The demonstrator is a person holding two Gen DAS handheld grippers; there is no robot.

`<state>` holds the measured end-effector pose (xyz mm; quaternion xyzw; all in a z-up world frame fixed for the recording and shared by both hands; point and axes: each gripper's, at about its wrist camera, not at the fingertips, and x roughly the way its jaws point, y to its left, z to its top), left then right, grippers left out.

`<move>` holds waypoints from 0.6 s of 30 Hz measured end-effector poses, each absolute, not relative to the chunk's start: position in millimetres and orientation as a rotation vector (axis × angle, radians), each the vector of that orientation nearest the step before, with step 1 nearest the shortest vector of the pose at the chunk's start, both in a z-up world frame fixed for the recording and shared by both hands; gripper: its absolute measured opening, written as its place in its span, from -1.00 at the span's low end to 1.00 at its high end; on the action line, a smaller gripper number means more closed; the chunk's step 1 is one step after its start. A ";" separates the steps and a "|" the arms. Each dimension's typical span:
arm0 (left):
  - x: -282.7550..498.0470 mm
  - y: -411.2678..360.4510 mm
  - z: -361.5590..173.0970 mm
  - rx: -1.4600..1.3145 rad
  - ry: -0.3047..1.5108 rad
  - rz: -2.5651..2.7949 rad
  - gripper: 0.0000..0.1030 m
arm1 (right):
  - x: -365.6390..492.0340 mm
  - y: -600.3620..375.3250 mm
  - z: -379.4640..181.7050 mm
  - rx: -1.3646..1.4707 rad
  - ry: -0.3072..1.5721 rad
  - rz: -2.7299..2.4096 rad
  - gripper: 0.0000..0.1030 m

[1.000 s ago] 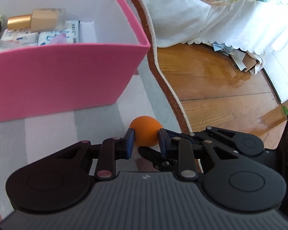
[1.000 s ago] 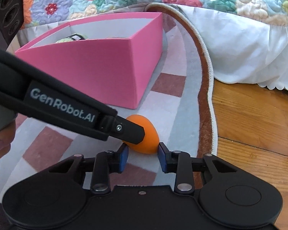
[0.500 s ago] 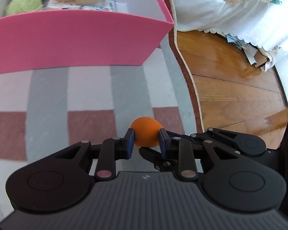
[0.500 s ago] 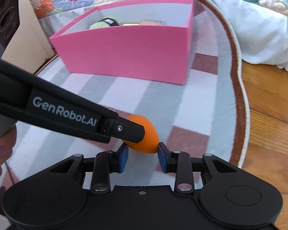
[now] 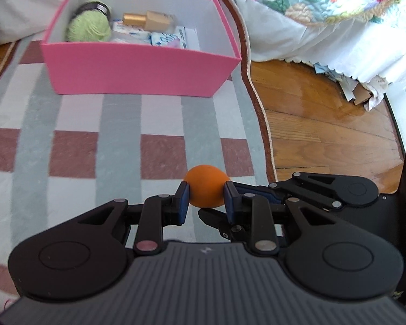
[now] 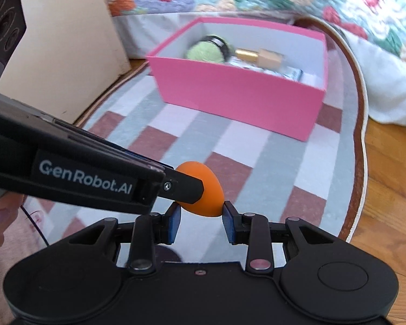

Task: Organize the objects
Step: 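Lift the orange sponge with the left tool and carry it over the pink box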

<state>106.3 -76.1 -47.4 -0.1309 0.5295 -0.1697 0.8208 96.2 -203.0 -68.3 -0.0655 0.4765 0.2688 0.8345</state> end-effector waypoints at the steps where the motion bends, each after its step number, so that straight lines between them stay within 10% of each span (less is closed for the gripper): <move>1: 101.2 -72.6 -39.1 -0.280 1.108 -0.360 -0.50 | 91.9 -199.6 -60.5 -0.144 1.003 0.573 -0.26; 18: 92.3 -29.6 69.4 -0.274 0.899 -0.340 -0.50 | 90.2 -168.0 50.1 -0.232 0.849 0.641 -0.23</move>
